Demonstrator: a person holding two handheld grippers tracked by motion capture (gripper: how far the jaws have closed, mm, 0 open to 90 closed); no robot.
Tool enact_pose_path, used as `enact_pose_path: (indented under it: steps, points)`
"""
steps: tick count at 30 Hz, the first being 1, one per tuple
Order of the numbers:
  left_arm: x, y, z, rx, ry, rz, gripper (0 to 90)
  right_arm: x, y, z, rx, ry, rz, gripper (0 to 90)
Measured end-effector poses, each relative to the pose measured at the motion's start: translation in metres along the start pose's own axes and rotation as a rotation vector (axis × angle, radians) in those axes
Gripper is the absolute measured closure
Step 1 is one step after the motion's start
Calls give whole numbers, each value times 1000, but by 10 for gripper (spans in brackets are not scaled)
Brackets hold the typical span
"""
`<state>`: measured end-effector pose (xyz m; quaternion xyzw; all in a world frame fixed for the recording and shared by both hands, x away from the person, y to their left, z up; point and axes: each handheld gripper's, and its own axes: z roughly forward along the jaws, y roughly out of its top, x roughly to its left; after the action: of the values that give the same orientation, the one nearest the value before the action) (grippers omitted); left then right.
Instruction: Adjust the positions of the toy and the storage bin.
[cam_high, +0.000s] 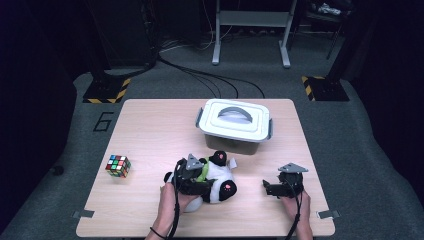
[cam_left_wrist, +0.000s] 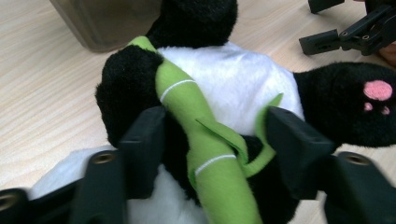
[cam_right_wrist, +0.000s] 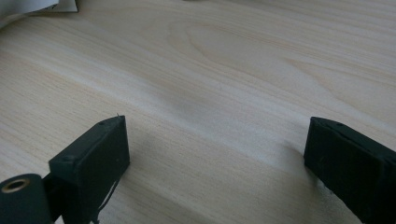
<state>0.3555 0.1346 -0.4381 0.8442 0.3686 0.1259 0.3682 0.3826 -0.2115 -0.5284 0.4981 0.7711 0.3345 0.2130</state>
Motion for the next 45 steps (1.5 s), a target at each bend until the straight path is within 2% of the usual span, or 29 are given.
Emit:
enact_pose_path:
  steps: [1,3,7,13,17,21,24,31,35,42,45]
  points:
    - [-3,-2,0,-1,6,16,538,0,0,0,0,1,3,60]
    - [-2,-5,-2,-15,-4,12,594,0,0,0,-2,-1,4,62]
    - [-1,-6,-3,-32,-10,31,651,0,0,0,0,-1,4,62]
    - [1,-9,-11,-53,-40,51,675,0,0,0,-3,-4,4,63]
    - [5,-13,-17,-71,-53,42,684,0,0,0,-1,-2,6,63]
    - [8,-17,-24,-79,-46,55,686,0,0,0,-3,-4,3,63]
    - [12,-19,-30,-84,-59,48,687,0,0,0,-3,-5,3,63]
    - [22,-22,-45,-110,-21,24,688,0,0,0,-3,-5,8,62]
    - [26,-22,-51,-115,-6,27,688,0,0,0,-4,-5,12,62]
    - [36,-23,-58,-124,48,11,687,0,0,0,-5,-5,12,62]
    - [45,-24,-60,-119,73,-7,687,0,0,0,-4,-6,12,63]
